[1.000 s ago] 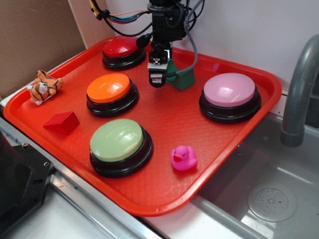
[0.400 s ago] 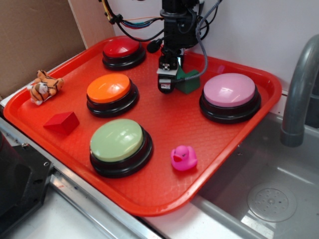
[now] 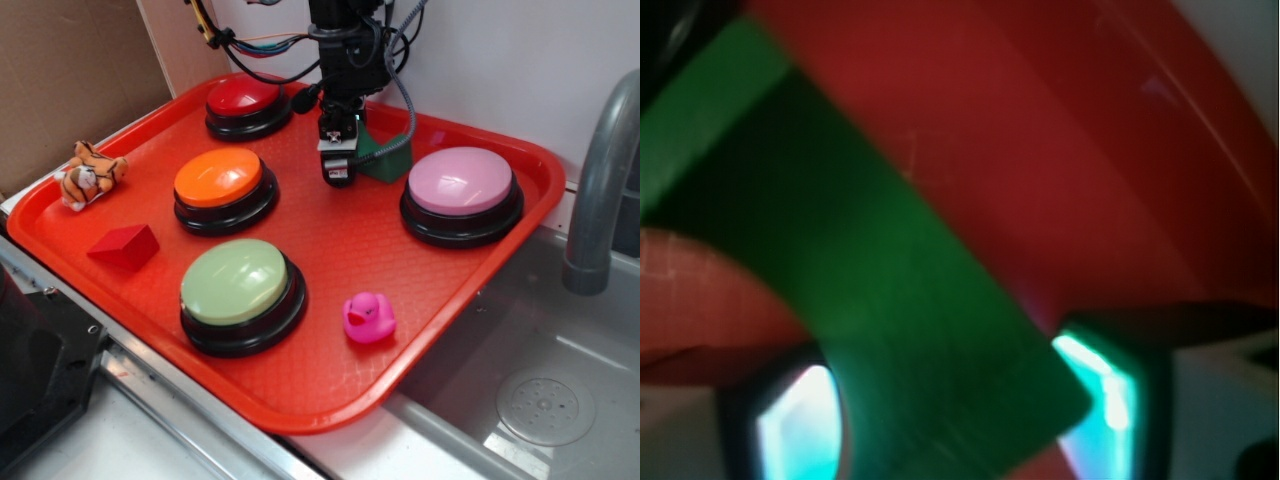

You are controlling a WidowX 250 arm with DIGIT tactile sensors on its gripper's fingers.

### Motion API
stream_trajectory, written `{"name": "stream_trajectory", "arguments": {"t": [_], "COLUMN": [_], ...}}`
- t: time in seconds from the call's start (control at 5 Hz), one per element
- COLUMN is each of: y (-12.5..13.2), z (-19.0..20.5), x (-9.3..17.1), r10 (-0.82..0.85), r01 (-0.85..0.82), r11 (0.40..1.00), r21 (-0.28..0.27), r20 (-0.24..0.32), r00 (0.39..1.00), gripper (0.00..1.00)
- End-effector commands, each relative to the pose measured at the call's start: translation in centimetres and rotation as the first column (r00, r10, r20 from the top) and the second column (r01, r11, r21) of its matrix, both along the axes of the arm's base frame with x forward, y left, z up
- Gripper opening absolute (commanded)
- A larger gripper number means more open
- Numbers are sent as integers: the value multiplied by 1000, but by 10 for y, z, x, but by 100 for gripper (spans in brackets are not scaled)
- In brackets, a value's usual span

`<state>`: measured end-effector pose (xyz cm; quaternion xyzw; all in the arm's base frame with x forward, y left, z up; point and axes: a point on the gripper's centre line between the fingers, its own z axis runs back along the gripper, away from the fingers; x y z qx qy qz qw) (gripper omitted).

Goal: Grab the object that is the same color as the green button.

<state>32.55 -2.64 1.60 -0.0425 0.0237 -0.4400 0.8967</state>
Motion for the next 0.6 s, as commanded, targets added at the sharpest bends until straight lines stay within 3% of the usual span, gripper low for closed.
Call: {"name": "stream_trajectory", "arguments": {"t": [0.0, 0.2, 0.4], "y": [-12, -14, -9], "z": [10, 15, 15], "x": [-17, -23, -19], "r10": [198, 344, 434], "r01": [-195, -337, -422], "r11": [980, 937, 900], "r21": [-39, -92, -112], "r20": [70, 76, 123], "r00": [978, 936, 893], "gripper": [0, 0, 0]}}
